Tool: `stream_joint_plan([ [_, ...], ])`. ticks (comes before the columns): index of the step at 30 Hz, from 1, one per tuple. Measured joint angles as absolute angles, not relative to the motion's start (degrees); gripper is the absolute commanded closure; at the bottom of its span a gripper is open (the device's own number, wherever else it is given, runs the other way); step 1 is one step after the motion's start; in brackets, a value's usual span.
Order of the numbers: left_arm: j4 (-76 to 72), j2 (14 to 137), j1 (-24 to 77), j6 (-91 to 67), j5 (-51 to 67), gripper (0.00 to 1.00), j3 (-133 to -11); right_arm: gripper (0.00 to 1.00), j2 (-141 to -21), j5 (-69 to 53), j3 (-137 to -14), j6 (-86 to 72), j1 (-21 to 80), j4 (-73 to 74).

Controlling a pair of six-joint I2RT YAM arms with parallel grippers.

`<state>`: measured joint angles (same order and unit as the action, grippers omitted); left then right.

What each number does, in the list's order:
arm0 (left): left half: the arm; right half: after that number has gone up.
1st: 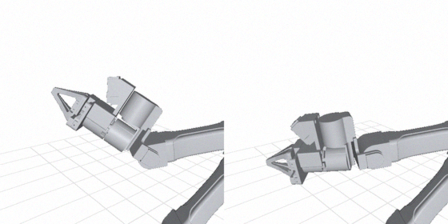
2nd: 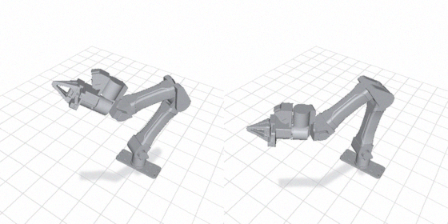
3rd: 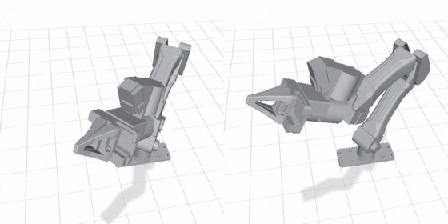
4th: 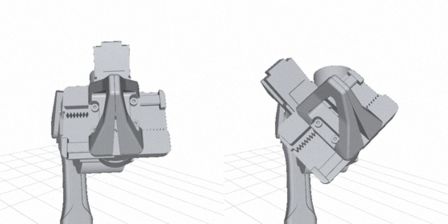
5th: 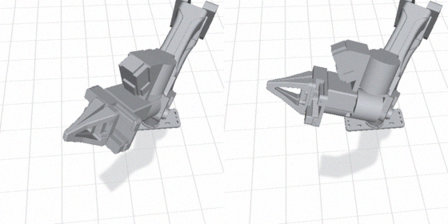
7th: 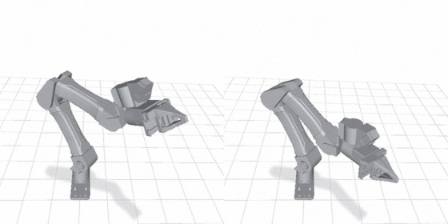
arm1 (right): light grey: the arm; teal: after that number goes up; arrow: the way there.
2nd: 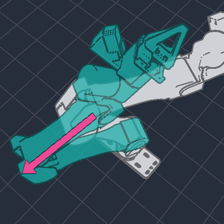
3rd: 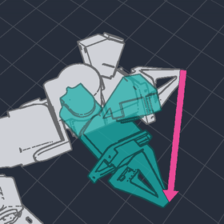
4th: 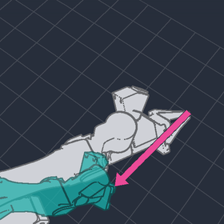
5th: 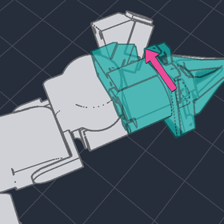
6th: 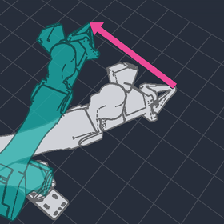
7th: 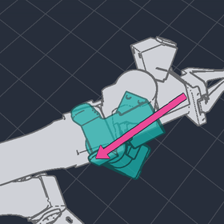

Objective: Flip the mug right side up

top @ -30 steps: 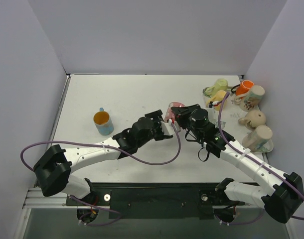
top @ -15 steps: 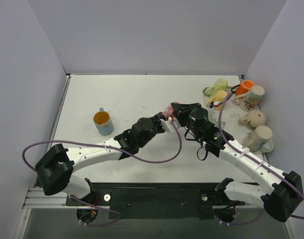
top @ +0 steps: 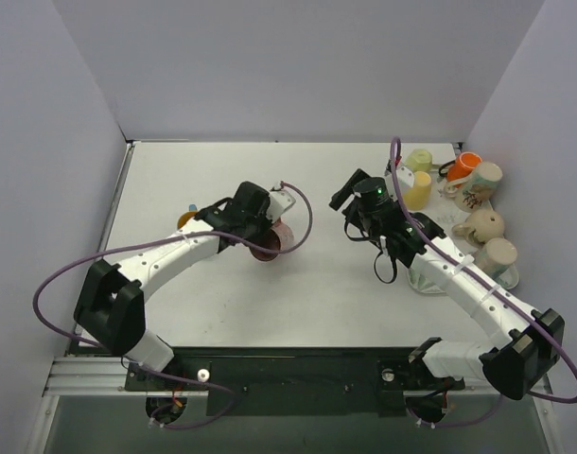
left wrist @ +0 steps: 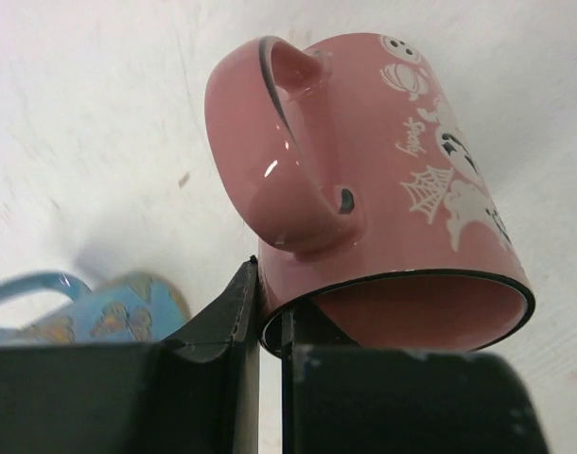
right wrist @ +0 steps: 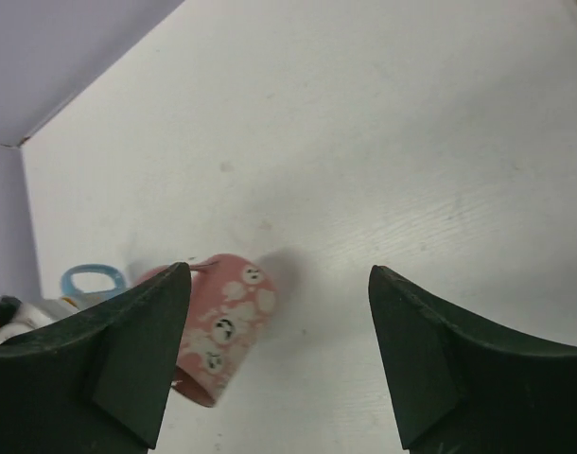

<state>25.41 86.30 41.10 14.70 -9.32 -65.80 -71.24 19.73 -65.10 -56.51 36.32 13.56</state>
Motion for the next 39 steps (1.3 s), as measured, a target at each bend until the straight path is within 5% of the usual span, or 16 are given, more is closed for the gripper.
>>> stream_joint_plan([
  [6, 42.78, 95.5, 29.69, 9.93, -2.44, 1.0, -75.48, 0.29, -70.59, 23.81, -64.66, -50.61, 35.09, 18.87],
  [16, 58.52, 106.65, 24.14, 14.96, -0.93, 1.0, -91.48, 0.29, -69.8, 24.58, -63.0, -46.3, 33.89, 20.95],
  [21, 65.41, 111.9, 22.61, 18.33, -2.85, 0.84, -98.96, 0.28, -69.8, 23.97, -62.0, -45.39, 30.76, 21.28],
  [24, 68.47, 115.09, 22.0, 19.27, -3.01, 0.74, -103.2, 0.06, -69.95, 24.86, -61.87, -44.36, 29.43, 21.71],
  [32, 69.73, 118.91, 20.36, 20.4, -4.05, 0.4, -107.66, 0.1, -75.59, 33.76, -62.59, -43.03, 25.5, 22.37],
  [39, 68.49, 114.08, 19.4, 19.68, -2.72, 0.38, -109.14, 0.18, -85.67, 43.4, -66.15, -47.22, 19.55, 18.92],
])
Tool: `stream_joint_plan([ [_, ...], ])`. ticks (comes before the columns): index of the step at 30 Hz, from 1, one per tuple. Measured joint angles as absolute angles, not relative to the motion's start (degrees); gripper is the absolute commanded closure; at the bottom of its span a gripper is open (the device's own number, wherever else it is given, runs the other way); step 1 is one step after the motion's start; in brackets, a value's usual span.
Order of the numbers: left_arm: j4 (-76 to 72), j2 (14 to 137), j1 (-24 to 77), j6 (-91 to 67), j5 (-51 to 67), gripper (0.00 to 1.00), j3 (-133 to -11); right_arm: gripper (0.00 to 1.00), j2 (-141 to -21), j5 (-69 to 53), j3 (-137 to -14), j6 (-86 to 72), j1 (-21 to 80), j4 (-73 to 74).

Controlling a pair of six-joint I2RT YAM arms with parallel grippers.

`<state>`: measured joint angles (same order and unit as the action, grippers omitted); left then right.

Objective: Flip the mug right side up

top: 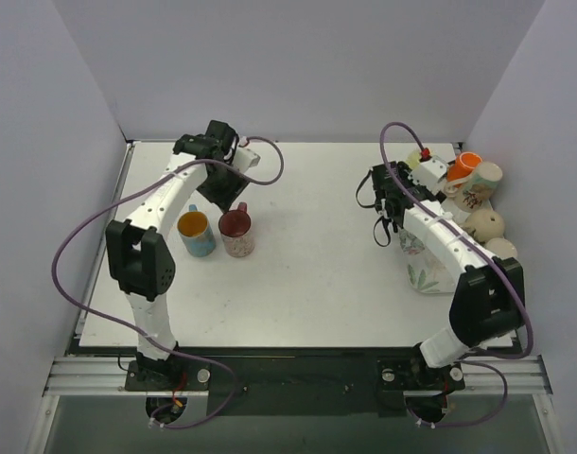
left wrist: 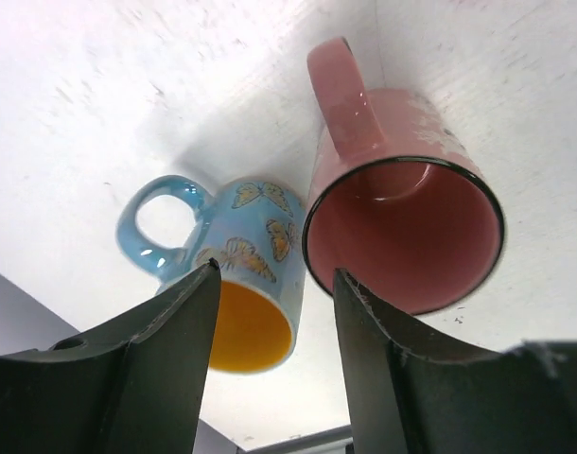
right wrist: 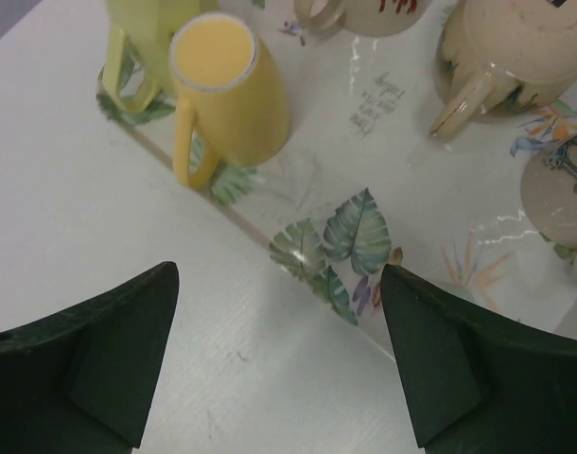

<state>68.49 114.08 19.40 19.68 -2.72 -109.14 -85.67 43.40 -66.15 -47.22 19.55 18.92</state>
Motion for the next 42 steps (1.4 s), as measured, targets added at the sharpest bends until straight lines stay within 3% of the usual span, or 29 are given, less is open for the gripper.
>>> stream_joint_plan([
  [11, 51.0, 89.71, 19.38, 15.44, -1.37, 0.3, -93.23, 0.23, -110.96, 51.0, -85.95, -58.61, 16.4, 18.94],
  [15, 47.18, 87.15, 19.33, 14.68, -0.93, 0.3, -88.09, 0.29, -115.59, 50.06, -89.58, -61.65, 14.66, 21.08],
  [24, 43.88, 86.26, 19.33, 13.98, 2.2, 0.3, -84.95, 0.32, -123.55, 45.28, -97.51, -64.73, 11.62, 24.91],
  [32, 42.61, 84.86, 19.33, 14.04, 3.25, 0.3, -84.75, 0.37, -124.01, 42.0, -96.64, -65.21, 9.43, 26.7],
  [38, 42.54, 84.79, 19.33, 14.04, 3.88, 0.3, -84.68, 0.45, -116.29, 40.62, -82.65, -64.31, 7.11, 24.08],
  [42, 42.57, 84.79, 19.33, 14.0, 4.67, 0.3, -84.66, 0.47, -113.34, 37.58, -79.59, -61.41, 5.1, 21.43],
])
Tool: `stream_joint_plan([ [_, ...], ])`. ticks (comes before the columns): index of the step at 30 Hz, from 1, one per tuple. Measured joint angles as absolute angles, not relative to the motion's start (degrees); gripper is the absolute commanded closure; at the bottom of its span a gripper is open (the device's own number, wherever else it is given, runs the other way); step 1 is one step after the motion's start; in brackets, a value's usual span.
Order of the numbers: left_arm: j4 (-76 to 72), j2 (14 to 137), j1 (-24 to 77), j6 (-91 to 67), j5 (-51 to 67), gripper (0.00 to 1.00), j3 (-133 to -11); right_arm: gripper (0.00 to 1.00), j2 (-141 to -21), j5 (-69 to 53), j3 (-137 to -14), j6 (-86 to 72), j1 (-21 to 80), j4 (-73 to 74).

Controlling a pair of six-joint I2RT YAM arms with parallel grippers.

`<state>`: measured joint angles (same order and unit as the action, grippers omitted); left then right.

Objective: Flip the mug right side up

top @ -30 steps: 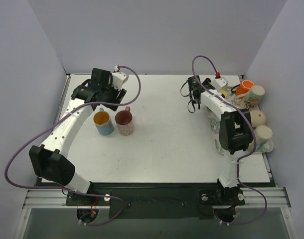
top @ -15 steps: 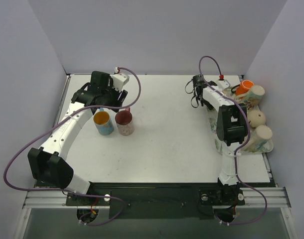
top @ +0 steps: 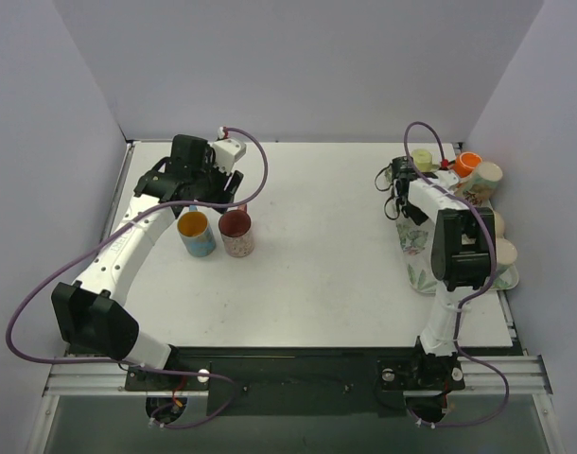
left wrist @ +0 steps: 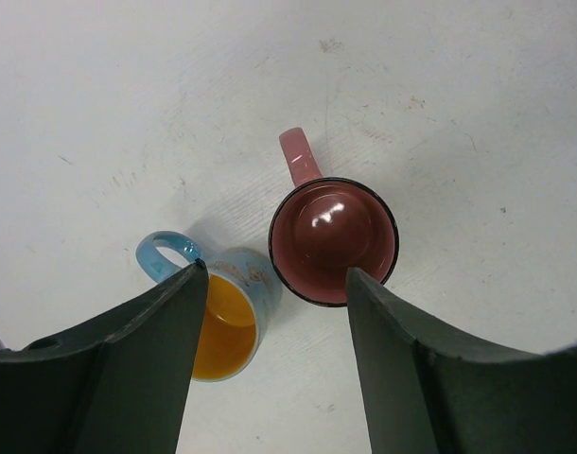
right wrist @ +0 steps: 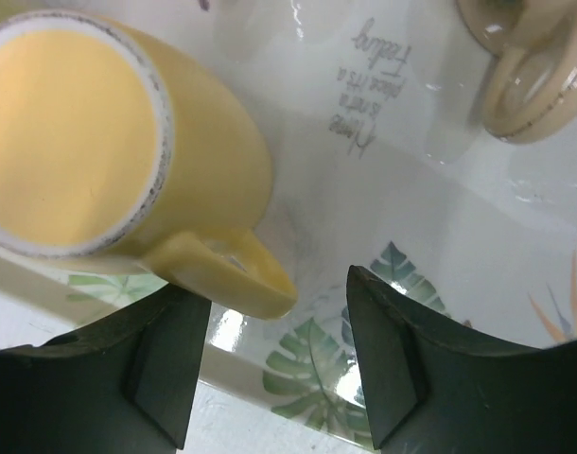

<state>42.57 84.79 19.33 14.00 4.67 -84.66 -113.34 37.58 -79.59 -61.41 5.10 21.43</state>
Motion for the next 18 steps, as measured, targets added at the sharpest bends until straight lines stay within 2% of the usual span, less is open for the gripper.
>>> stream_joint_plan([
  [6, 42.57, 84.75, 19.33, 14.0, 5.08, 0.3, -84.66, 0.58, -113.91, 32.97, -81.3, -55.81, 3.4, 18.35],
  [8, 42.59, 84.58, 19.33, 14.04, 5.17, 0.3, -84.66, 0.66, -114.63, 31.29, -82.41, -54.48, 2.85, 17.37],
  [9, 42.59, 84.42, 19.33, 14.06, 5.19, 0.3, -84.66, 0.88, -114.85, 30.41, -82.59, -53.84, 2.66, 17.02],
  [10, 42.57, 84.31, 19.33, 14.09, 5.21, 0.3, -84.66, 1.0, -115.0, 29.82, -82.61, -53.43, 2.44, 16.75],
  [18, 42.98, 83.5, 19.4, 15.11, 8.69, 0.28, -84.66, 1.0, -114.08, 25.23, -81.87, -46.35, 0.78, 15.42],
])
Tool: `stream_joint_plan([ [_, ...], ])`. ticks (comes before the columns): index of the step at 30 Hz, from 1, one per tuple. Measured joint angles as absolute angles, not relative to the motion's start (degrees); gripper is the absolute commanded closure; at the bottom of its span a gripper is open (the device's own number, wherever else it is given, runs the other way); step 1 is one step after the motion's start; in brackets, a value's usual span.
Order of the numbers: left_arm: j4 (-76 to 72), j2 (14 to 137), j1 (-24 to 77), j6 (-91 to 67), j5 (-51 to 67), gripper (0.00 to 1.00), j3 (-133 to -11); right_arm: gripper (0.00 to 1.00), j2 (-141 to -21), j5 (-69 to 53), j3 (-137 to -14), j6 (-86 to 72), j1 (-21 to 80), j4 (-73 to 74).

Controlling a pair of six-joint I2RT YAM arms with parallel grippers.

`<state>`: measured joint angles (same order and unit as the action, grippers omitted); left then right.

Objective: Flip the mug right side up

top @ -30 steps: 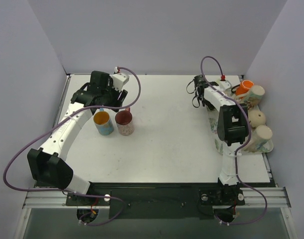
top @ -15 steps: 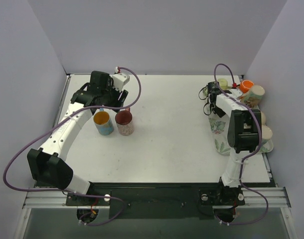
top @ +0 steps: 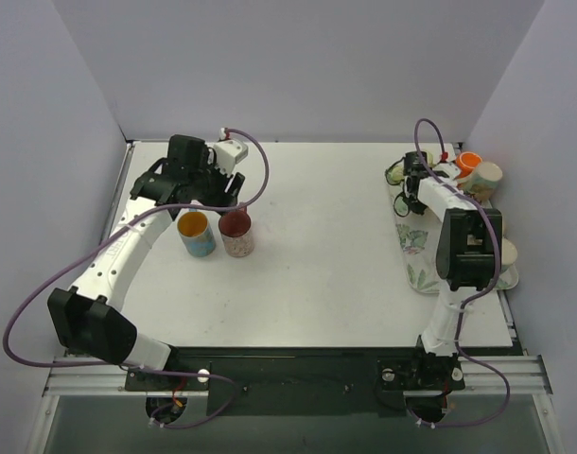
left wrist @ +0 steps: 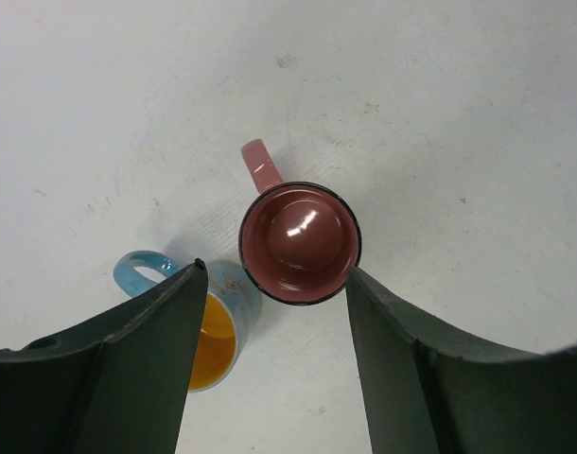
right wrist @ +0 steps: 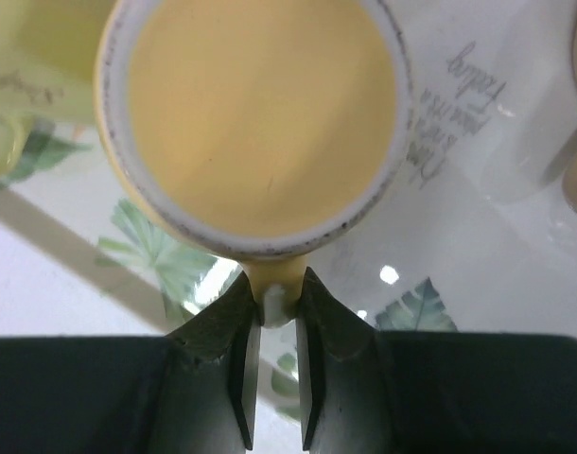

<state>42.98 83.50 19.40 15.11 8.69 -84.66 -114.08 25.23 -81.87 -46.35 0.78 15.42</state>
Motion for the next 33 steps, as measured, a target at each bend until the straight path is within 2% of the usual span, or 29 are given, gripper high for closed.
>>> stream_joint_plan([
  [8, 43.44, 81.32, 21.56, 17.47, 18.83, 0.26, -84.6, 1.0, -95.85, 13.08, -68.31, -42.33, 1.23, 14.9],
  [10, 42.92, 81.32, 23.83, 18.33, 19.38, 0.22, -84.27, 1.0, -90.32, 9.87, -66.28, -42.33, 1.28, 14.48],
  [19, 28.1, 79.66, 43.11, 27.49, 10.98, 0.18, -69.56, 1.0, -75.59, -6.42, -62.48, -46.72, 6.26, 15.62],
  [25, 7.75, 74.46, 46.04, 38.13, 2.24, 0.17, -53.34, 1.0, -74.15, -15.31, -63.33, -49.04, 19.07, 19.2],
  [28, -8.19, 71.26, 46.94, 45.98, -1.78, 0.08, -41.8, 1.0, -74.15, -17.34, -64.2, -49.91, 24.64, 20.45],
  [31, -31.03, 70.63, 47.83, 55.59, -2.17, 0.08, -27.44, 1.0, -74.3, -17.43, -65.98, -50.72, 29.04, 21.58],
  [33, -37.69, 70.72, 48.42, 59.24, -2.17, 0.08, -22.09, 1.0, -74.78, -17.37, -67.51, -51.03, 31.18, 21.74],
])
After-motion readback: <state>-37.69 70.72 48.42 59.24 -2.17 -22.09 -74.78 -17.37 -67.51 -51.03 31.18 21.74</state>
